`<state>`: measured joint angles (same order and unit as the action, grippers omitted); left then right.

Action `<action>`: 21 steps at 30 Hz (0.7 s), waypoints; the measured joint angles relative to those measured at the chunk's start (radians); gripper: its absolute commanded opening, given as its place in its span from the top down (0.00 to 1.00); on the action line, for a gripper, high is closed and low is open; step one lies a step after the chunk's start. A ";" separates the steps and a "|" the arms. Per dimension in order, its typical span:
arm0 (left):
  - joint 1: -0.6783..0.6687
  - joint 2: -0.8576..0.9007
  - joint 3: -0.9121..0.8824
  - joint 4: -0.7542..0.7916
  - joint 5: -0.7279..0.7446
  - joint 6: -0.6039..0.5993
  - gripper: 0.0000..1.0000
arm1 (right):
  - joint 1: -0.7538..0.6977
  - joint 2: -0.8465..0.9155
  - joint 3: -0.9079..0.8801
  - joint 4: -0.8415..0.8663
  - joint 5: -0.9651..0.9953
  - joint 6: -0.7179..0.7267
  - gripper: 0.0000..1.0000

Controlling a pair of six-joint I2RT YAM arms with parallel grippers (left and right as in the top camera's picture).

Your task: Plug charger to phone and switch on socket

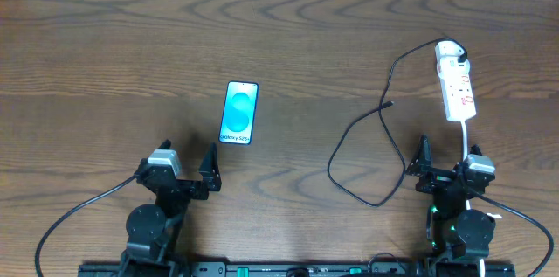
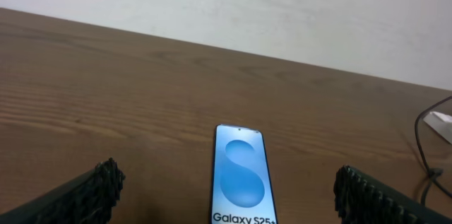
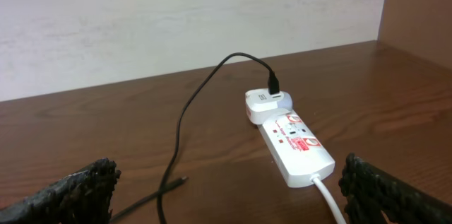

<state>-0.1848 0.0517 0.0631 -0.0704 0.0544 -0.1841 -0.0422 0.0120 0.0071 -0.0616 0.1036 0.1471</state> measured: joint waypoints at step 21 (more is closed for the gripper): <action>0.000 0.511 0.404 -0.084 0.005 0.000 0.02 | 0.000 0.000 0.000 -0.001 0.000 0.000 0.01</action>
<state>-0.1848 0.5625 0.4667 -0.1547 0.0593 -0.1844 -0.0422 0.0120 0.0071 -0.0624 0.1036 0.1471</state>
